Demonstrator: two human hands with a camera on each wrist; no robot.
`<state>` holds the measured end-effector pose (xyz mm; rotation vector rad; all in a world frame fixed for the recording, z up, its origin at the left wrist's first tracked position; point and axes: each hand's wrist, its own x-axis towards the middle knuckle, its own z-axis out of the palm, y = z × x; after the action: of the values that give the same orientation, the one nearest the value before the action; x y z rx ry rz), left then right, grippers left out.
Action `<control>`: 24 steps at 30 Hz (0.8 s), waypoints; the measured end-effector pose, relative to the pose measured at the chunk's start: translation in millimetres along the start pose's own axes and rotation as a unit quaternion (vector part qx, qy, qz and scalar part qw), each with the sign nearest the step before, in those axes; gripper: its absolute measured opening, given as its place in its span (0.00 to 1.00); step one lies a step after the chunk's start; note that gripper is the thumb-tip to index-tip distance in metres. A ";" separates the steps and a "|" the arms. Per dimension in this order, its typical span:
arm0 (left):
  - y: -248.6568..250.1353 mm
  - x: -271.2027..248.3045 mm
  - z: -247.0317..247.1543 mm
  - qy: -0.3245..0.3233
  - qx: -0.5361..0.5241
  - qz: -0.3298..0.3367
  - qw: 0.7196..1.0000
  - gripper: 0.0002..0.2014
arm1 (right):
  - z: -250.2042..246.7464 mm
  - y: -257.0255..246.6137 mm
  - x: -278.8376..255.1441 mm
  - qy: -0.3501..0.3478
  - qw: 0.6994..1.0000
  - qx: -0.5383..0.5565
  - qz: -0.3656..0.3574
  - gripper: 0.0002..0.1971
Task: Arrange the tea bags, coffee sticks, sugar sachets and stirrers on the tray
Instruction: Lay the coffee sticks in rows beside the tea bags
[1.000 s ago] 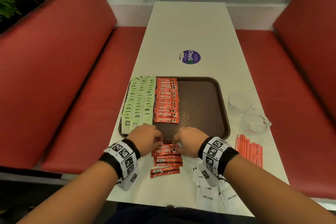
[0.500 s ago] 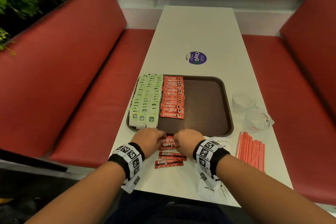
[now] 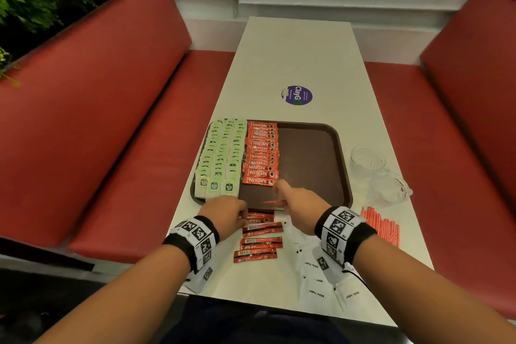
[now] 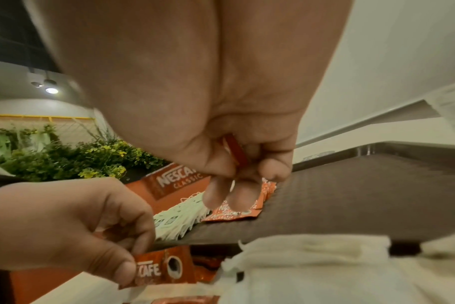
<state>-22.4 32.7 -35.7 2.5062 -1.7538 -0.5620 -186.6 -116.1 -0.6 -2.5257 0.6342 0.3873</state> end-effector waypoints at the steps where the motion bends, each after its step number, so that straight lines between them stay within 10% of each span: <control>1: -1.0 0.9 -2.3 0.007 -0.008 0.004 1.000 0.07 | -1.4 2.6 1.4 0.008 1.000 0.017 0.005 0.29; 10: 1.9 15.1 -21.8 0.070 -0.106 0.075 0.989 0.05 | -0.7 11.4 9.9 0.099 0.989 0.089 -0.060 0.08; 18: 9.5 36.0 -23.1 0.101 -0.075 0.103 0.987 0.08 | -3.7 21.3 21.3 0.095 0.988 0.109 -0.050 0.09; 24: -0.7 66.4 -27.1 0.084 0.001 0.015 0.996 0.07 | -6.2 34.2 26.7 0.115 0.980 0.158 0.022 0.06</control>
<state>6.4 -32.6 -28.7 2.4437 -1.7273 -0.3383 -180.2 -155.2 -19.4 -2.2688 0.7741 0.0051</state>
